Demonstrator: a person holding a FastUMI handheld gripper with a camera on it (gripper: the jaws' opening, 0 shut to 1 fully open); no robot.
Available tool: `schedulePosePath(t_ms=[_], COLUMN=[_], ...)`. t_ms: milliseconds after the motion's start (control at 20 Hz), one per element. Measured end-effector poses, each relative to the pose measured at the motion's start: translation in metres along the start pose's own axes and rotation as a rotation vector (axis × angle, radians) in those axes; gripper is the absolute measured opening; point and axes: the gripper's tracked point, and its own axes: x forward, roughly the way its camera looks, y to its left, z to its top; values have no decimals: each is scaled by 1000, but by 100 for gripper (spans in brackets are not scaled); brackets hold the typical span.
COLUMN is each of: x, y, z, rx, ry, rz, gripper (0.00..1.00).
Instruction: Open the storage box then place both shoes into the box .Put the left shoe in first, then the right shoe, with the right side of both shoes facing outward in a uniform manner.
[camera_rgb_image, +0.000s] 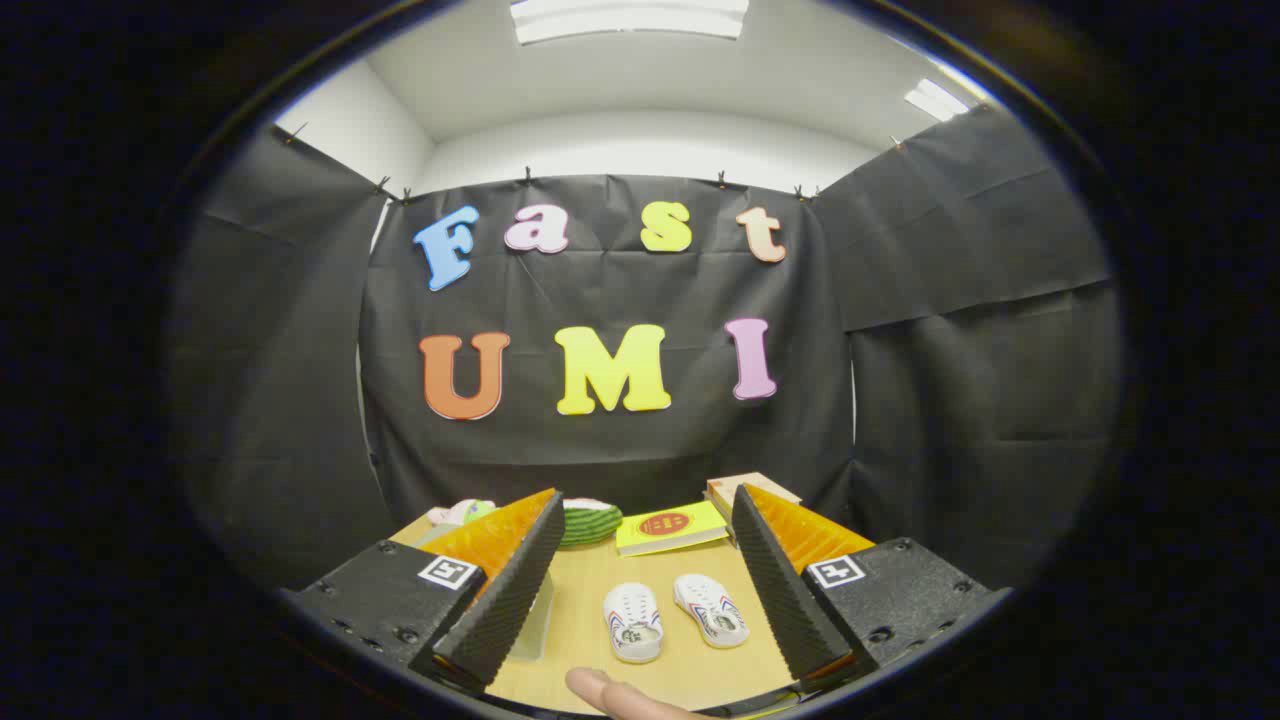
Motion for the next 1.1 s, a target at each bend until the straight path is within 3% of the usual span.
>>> schedulePosePath(t_ms=[700,850,1100], x=[16,25,58], y=[-13,-11,10], z=[-32,-34,-68], rx=[6,18,106], ry=[72,73,181], rz=[-8,25,176], gripper=[100,100,100])
